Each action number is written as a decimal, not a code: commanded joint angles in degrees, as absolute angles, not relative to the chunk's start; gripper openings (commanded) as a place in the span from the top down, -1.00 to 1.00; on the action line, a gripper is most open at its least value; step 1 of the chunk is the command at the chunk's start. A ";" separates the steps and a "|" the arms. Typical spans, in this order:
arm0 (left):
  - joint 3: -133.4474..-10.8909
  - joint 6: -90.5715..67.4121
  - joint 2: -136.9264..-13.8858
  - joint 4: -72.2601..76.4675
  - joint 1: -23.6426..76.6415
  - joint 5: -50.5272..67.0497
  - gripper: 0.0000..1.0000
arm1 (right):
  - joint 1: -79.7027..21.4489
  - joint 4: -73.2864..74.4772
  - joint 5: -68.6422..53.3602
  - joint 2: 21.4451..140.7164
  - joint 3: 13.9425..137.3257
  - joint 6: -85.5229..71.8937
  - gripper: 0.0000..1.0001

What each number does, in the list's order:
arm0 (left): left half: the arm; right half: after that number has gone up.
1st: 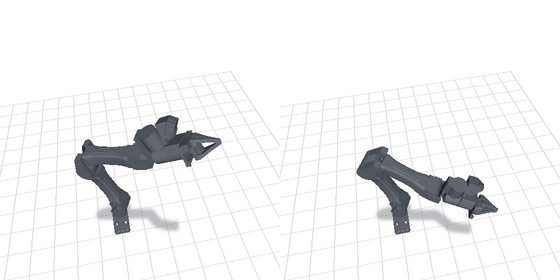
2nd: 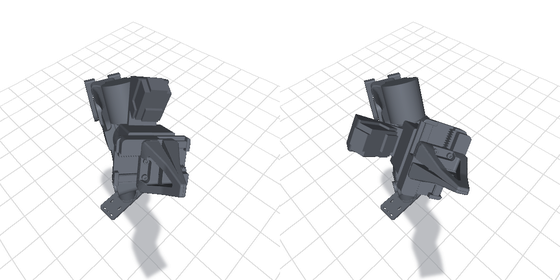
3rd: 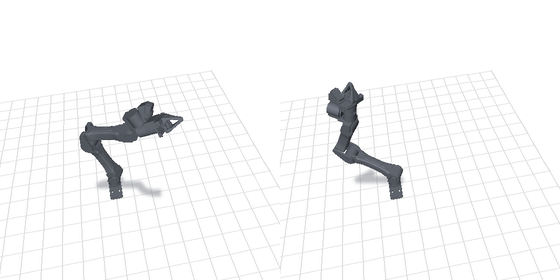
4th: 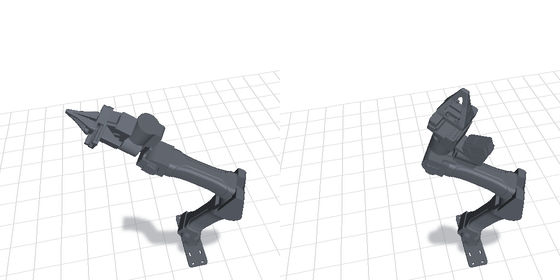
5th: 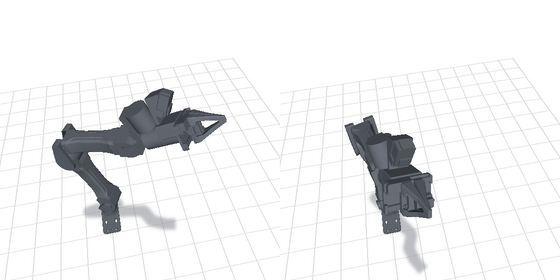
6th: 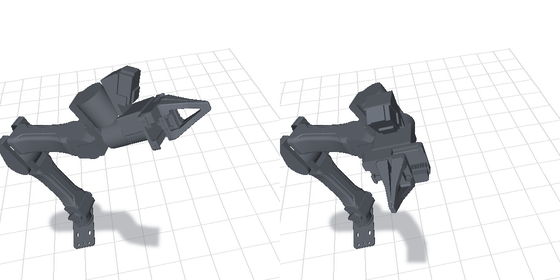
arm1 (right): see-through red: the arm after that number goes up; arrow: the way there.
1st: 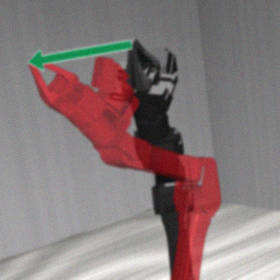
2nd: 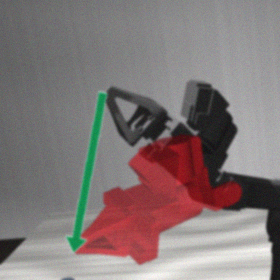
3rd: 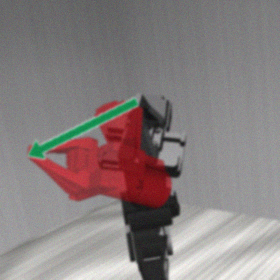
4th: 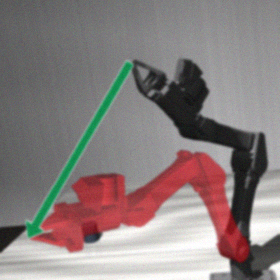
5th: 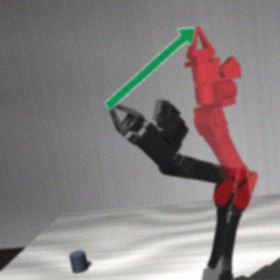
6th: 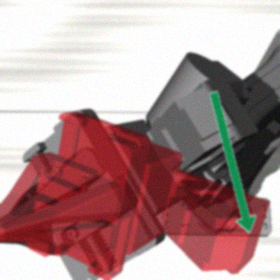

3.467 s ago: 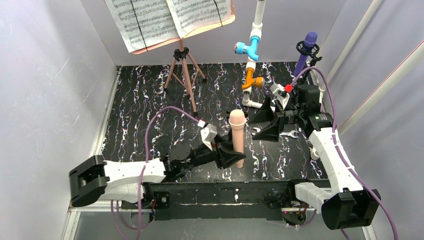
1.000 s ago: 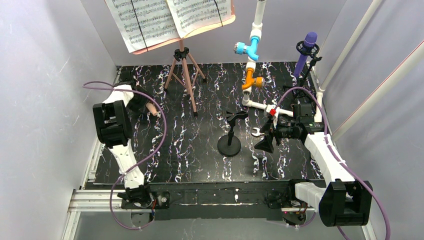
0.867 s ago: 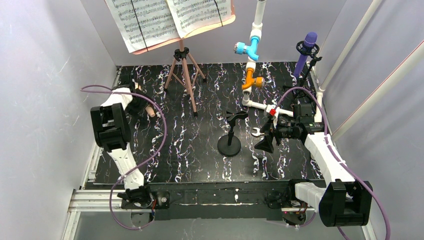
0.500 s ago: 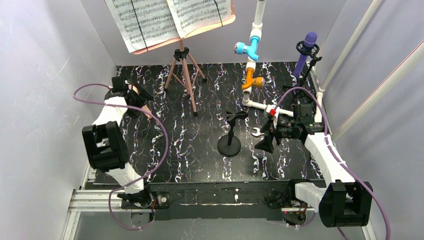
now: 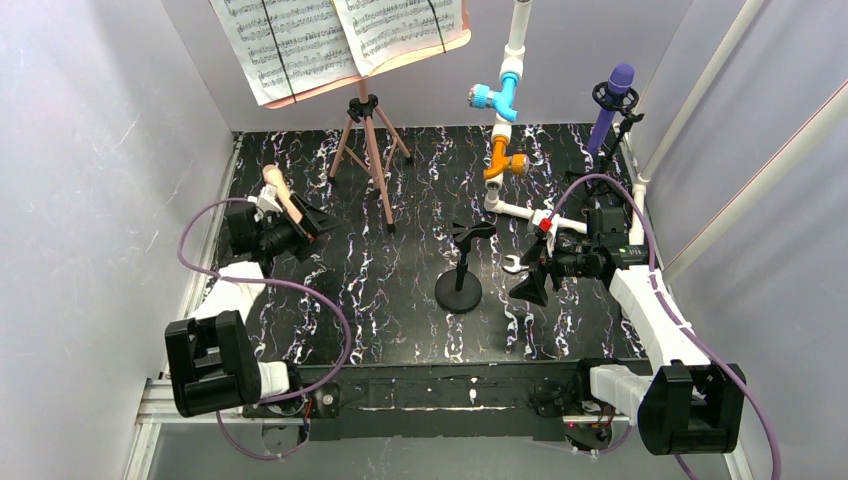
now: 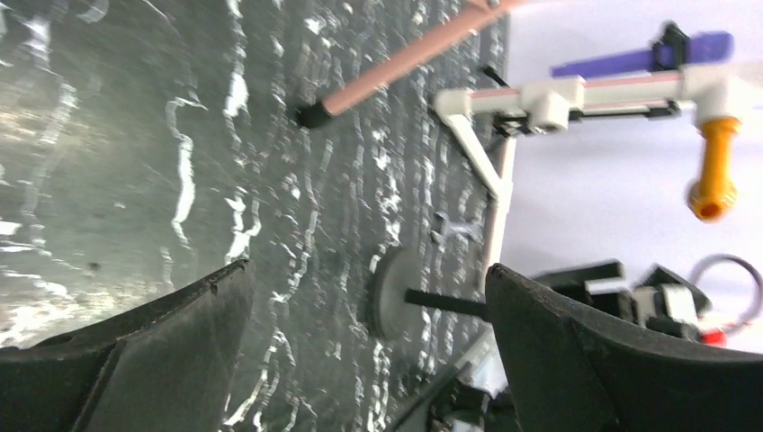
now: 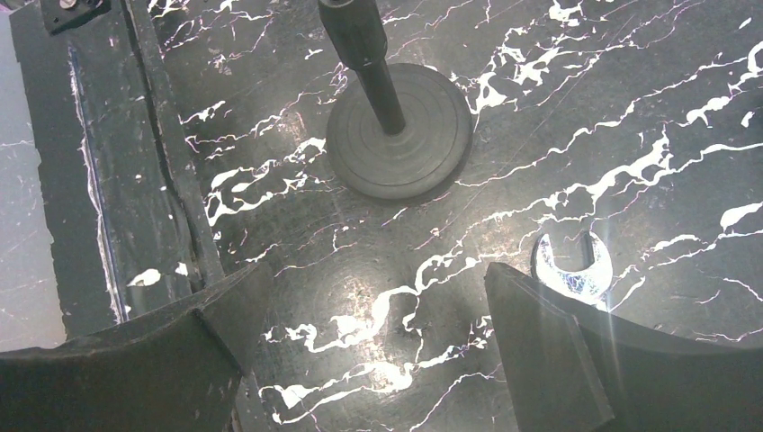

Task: Pack up the instrument practice props
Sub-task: Place the microphone at the center of the board, then pick up the microphone stand at the center of the board.

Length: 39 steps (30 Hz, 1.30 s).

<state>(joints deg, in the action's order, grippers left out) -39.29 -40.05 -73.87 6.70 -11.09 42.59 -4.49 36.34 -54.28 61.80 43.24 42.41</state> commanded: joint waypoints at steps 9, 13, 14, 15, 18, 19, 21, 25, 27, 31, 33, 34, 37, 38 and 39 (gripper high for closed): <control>-26.02 -37.93 -57.69 33.21 7.03 50.46 -0.96 | -4.48 36.74 -56.32 61.00 42.46 44.55 -0.97; -24.32 -23.75 -54.49 34.30 19.30 41.32 -0.96 | -4.48 36.72 -56.76 61.08 42.33 44.66 -0.97; -24.10 -21.05 -55.04 34.98 21.18 39.52 -0.96 | -4.48 36.74 -56.85 61.04 42.28 44.72 -0.97; -24.13 -19.10 -56.38 35.97 22.77 38.56 -0.96 | -4.48 36.69 -56.82 61.08 42.23 44.66 -0.97; -24.02 -15.08 -62.18 42.79 26.72 37.93 -0.96 | -4.48 36.65 -56.78 60.87 42.12 44.65 -0.97; -23.93 -13.72 -64.26 46.12 27.97 37.83 -0.96 | -4.48 36.58 -56.76 60.83 42.10 44.65 -0.97; -24.07 -11.31 -68.25 52.12 30.56 36.62 -0.96 | -4.43 36.62 -56.61 60.86 42.03 44.65 -0.97; -25.83 -9.13 -76.46 61.84 34.07 33.41 -0.96 | -4.39 36.40 -56.50 60.82 41.93 44.65 -0.97; -26.64 -9.69 -81.04 68.12 34.92 32.43 -0.96 | -4.39 36.39 -56.45 60.82 41.92 44.65 -0.97; -30.14 -10.15 -88.39 74.06 37.50 31.15 -0.96 | -4.39 36.30 -56.26 60.82 41.84 44.69 -0.97; -31.90 -9.86 -90.36 74.54 38.82 30.54 -0.95 | -4.39 36.30 -56.23 60.86 41.84 44.67 -0.97; -32.66 -9.77 -91.25 74.80 39.27 30.44 -0.94 | -4.39 36.31 -56.17 60.90 41.84 44.66 -0.97; -34.47 -10.21 -93.12 75.08 40.43 30.29 -0.83 | -4.39 36.30 -56.17 61.04 41.84 44.73 -0.97; -34.94 -10.42 -93.59 75.06 40.67 30.25 -0.78 | -4.39 36.31 -56.16 61.08 41.84 44.71 -0.97; -35.40 -10.89 -94.02 75.06 40.77 30.46 -0.72 | -4.39 36.32 -56.16 61.08 41.84 44.69 -0.97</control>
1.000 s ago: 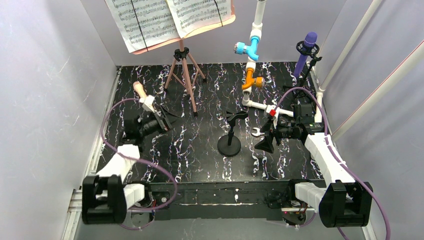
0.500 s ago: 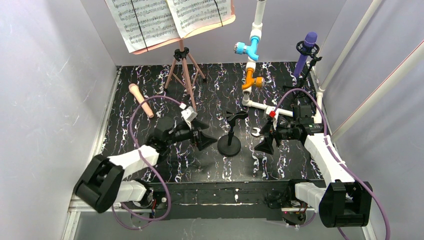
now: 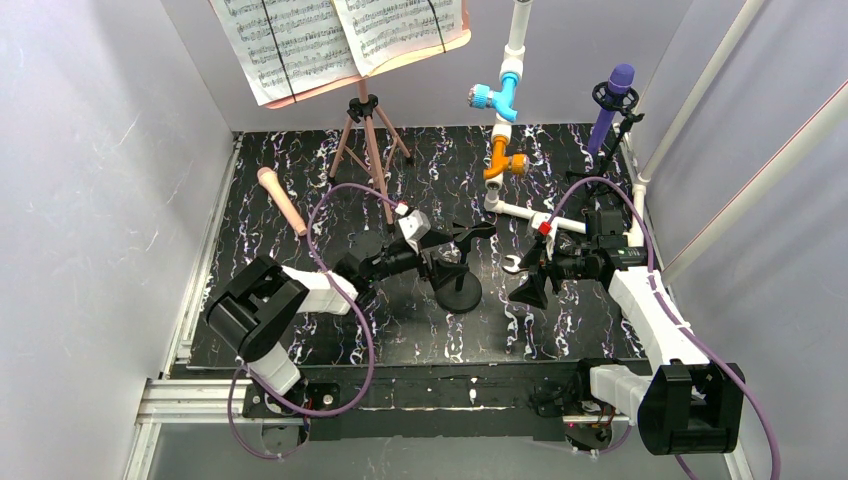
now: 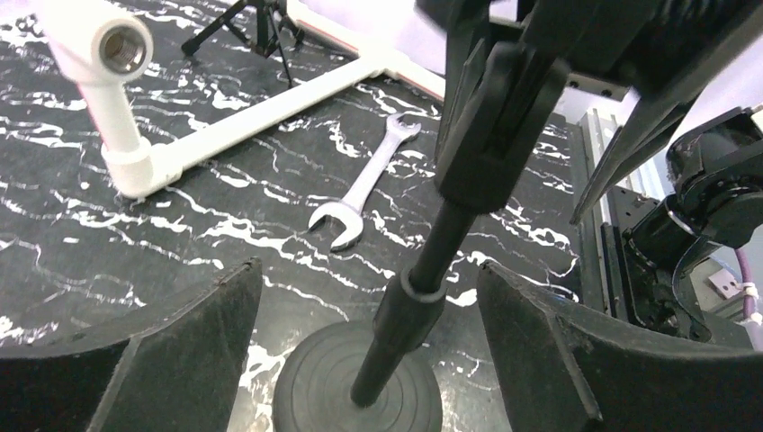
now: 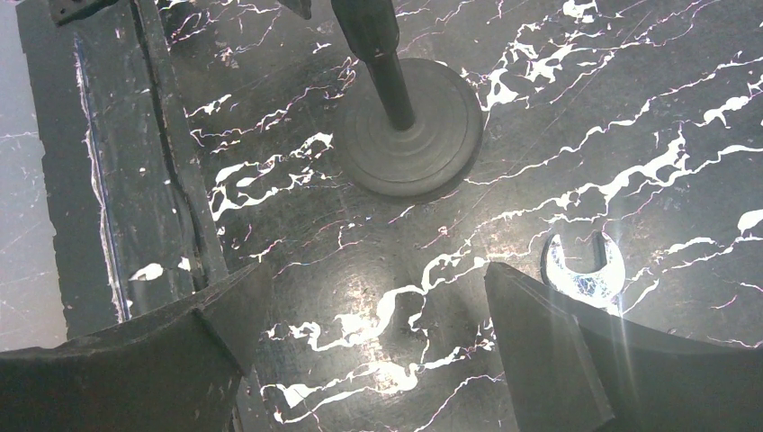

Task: Pack up the instrument practice props
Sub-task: Pick up the microphone stand at the center of the board.

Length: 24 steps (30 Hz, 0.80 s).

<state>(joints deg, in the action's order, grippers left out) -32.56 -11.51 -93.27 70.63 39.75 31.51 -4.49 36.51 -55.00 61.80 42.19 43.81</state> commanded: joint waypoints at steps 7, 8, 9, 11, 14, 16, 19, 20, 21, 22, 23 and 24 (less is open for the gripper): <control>-37.66 -15.37 -96.22 75.49 41.33 32.72 -0.30 | -4.39 36.21 -56.16 61.34 41.84 44.74 -0.97; -38.04 -16.06 -96.44 75.50 41.34 33.15 -0.24 | -4.39 36.21 -56.16 61.35 41.84 44.75 -0.97; -38.62 -16.67 -96.67 75.50 41.39 33.69 -0.20 | -4.39 36.21 -56.16 61.42 41.84 44.75 -0.97; -39.26 -17.30 -96.92 75.58 41.52 34.43 -0.12 | -4.39 36.21 -56.12 61.44 41.79 44.73 -0.97; -40.05 -18.17 -97.42 75.59 41.53 35.65 0.18 | -4.39 36.21 -56.12 61.44 41.77 44.74 -0.97; -40.52 -19.00 -97.73 75.59 41.56 36.30 0.39 | -4.39 36.21 -56.14 61.43 41.79 44.78 -0.97; -41.10 -20.98 -97.64 75.66 41.49 36.83 0.76 | -4.39 36.29 -56.12 61.43 41.79 44.74 -1.00; -41.32 -21.98 -97.32 75.67 41.52 36.80 0.87 | -4.39 36.30 -56.16 61.43 41.80 44.74 -1.00; -41.51 -23.23 -96.78 75.67 41.55 36.78 0.96 | -4.39 36.30 -56.23 61.44 41.75 44.74 -1.00; -41.61 -24.56 -96.02 75.67 41.56 36.41 1.00 | -4.39 36.30 -56.39 61.44 41.77 44.74 -1.00; -41.60 -26.66 -94.99 75.67 41.57 35.80 1.00 | -4.35 36.34 -56.61 61.51 41.75 44.74 -1.00; -41.53 -28.07 -93.94 75.74 41.57 35.13 1.00 | -4.39 36.38 -56.87 61.59 41.75 44.78 -1.00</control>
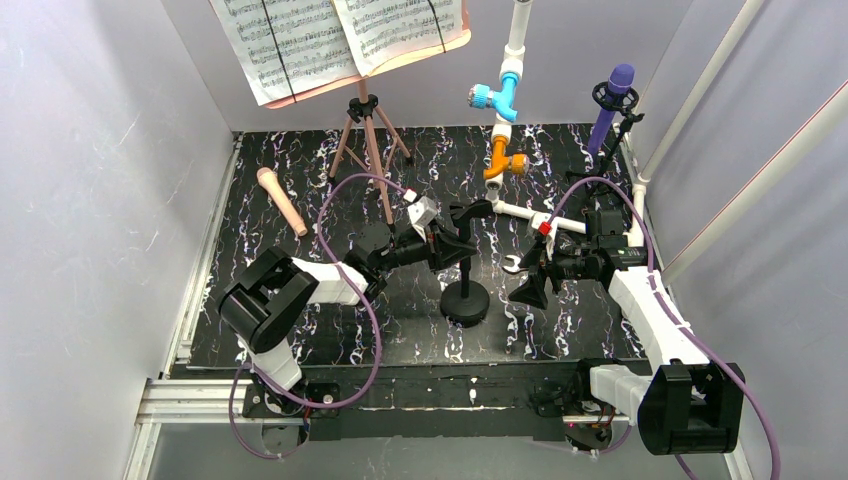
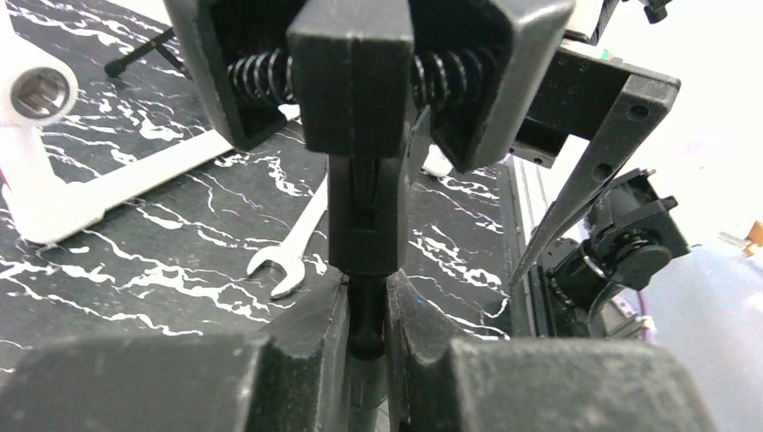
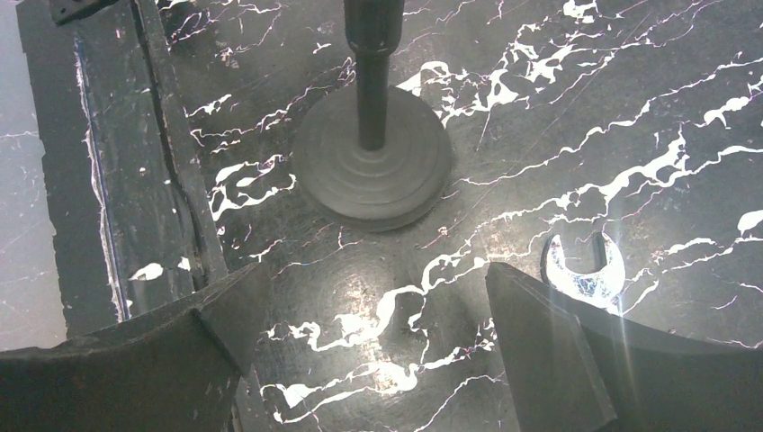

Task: Pack up the instrument practice props
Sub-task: Pick up the microphone stand at the center of the board.

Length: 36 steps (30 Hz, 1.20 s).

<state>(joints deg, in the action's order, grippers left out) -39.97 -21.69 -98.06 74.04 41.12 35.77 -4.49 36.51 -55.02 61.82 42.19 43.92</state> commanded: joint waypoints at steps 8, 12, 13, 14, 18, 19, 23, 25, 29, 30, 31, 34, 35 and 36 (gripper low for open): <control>-39.62 -35.07 -87.73 76.91 45.64 30.17 1.00 | -4.46 37.40 -62.98 62.67 41.75 44.64 -1.00; -39.64 -35.49 -88.13 78.65 49.35 25.18 1.00 | -4.56 38.08 -67.87 63.12 41.69 44.66 -1.00; -39.98 -35.07 -88.39 78.86 50.36 24.09 1.00 | -4.57 38.20 -68.99 63.15 41.74 44.54 -1.00; -40.21 -34.57 -88.52 78.99 51.23 23.00 1.00 | -4.57 38.27 -69.99 63.23 41.75 44.42 -1.00; -40.54 -31.71 -88.42 79.30 54.20 17.79 1.00 | -5.10 39.00 -72.83 63.22 41.28 44.30 -1.00; -40.73 -31.12 -88.44 79.43 54.82 16.75 1.00 | -5.44 39.09 -73.29 63.13 41.15 44.25 -1.00; -41.04 -29.17 -88.19 79.78 56.79 11.91 1.00 | -6.55 39.11 -74.89 63.12 41.00 43.72 -1.00; -40.98 -28.47 -88.16 79.98 57.40 9.60 1.00 | -6.88 39.11 -76.03 63.43 41.11 43.23 -1.00; -41.06 -28.19 -88.20 80.46 58.28 6.92 1.00 | -7.50 37.11 -77.03 63.71 40.64 40.63 -0.84; -41.23 -28.07 -88.20 80.55 58.54 6.52 1.00 | -7.67 36.15 -77.14 63.79 40.47 39.54 -0.80; -41.49 -28.00 -88.24 80.56 58.72 6.18 1.00 | -7.87 35.30 -77.22 63.87 40.25 38.60 -0.76; -42.39 -28.02 -88.57 80.68 59.33 5.18 1.00 | -8.29 33.32 -77.94 64.20 39.92 36.66 -0.65; -42.77 -28.02 -88.76 80.80 59.51 4.89 1.00 | -8.46 32.76 -77.88 64.31 39.76 36.12 -0.62; -43.06 -28.16 -88.86 80.90 59.68 4.60 1.00 | -8.59 32.25 -77.92 64.41 39.62 35.64 -0.58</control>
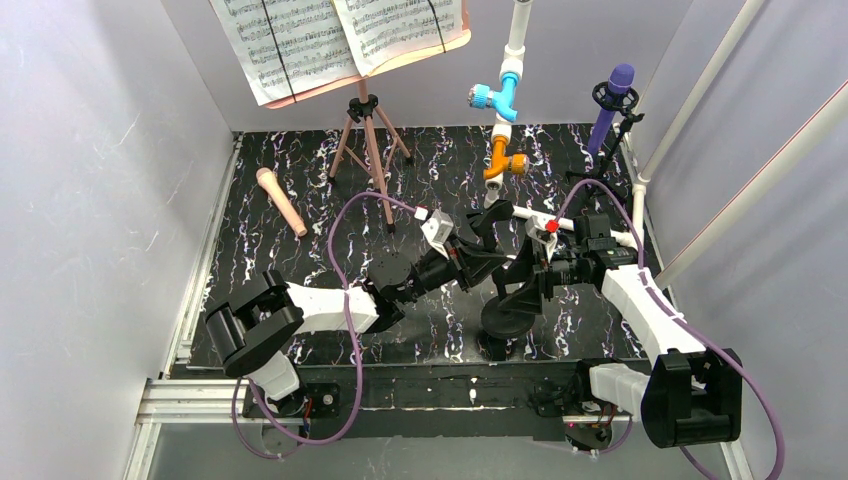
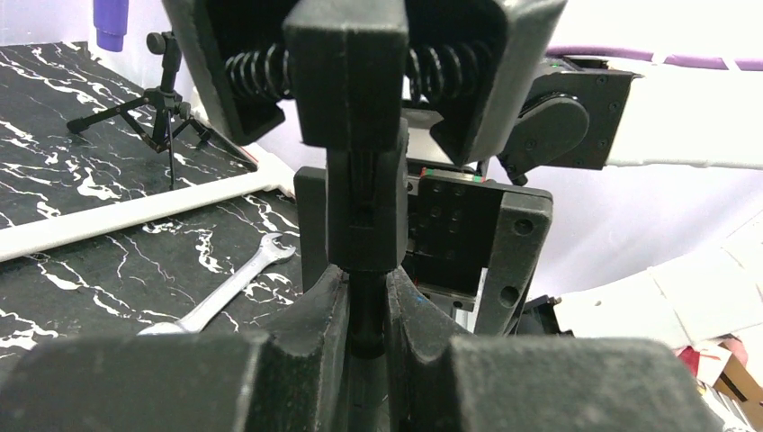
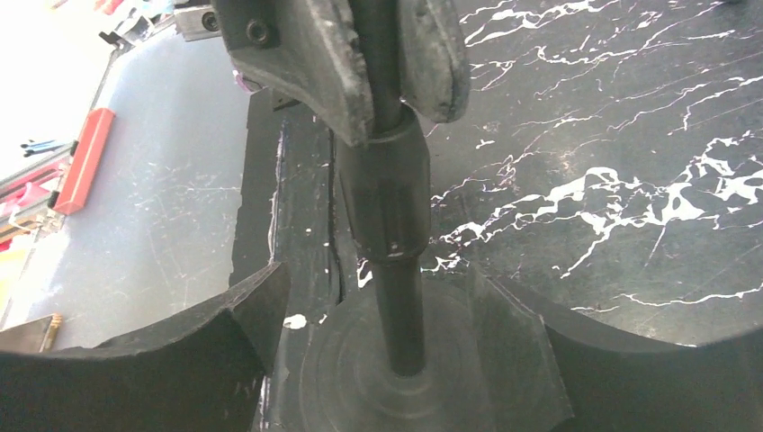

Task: Pack up the instrument practice props
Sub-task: Pick up the microphone stand at the center of the board.

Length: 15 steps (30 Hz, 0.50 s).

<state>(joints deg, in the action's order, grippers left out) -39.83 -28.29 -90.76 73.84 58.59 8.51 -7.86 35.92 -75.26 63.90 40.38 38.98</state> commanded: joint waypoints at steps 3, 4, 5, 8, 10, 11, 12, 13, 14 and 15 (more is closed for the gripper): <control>-43.90 -28.75 -89.28 81.10 60.14 3.96 1.00 | -8.95 31.08 -77.83 64.60 39.46 34.41 -0.47; -44.06 -28.77 -89.39 81.21 60.36 3.74 1.00 | -9.09 30.85 -77.79 64.68 39.39 34.23 -0.42; -44.11 -28.68 -89.35 81.21 60.52 3.47 1.00 | -9.13 30.73 -77.78 64.69 39.39 34.12 -0.36; -44.12 -28.41 -88.99 81.34 60.75 2.68 1.00 | -9.36 30.35 -77.80 64.61 39.29 33.87 -0.11; -43.97 -28.22 -88.71 81.37 60.73 2.26 1.00 | -9.40 30.09 -77.67 64.60 39.38 33.71 0.24; -43.88 -28.21 -88.66 81.38 60.73 2.08 1.00 | -9.40 30.00 -77.54 64.53 39.50 33.63 0.44; -43.74 -28.28 -88.67 81.39 60.73 1.91 1.00 | -9.39 29.94 -77.41 64.51 39.63 33.63 0.65; -43.58 -28.48 -88.75 81.39 60.74 1.79 1.00 | -9.40 29.81 -77.10 64.39 39.78 33.69 0.84; -43.31 -28.79 -88.73 81.34 60.73 1.46 1.00 | -9.40 29.81 -76.87 64.22 40.00 33.74 0.97; -43.14 -29.46 -88.74 81.30 60.79 1.18 1.00 | -9.40 29.88 -76.81 64.10 40.16 33.78 0.97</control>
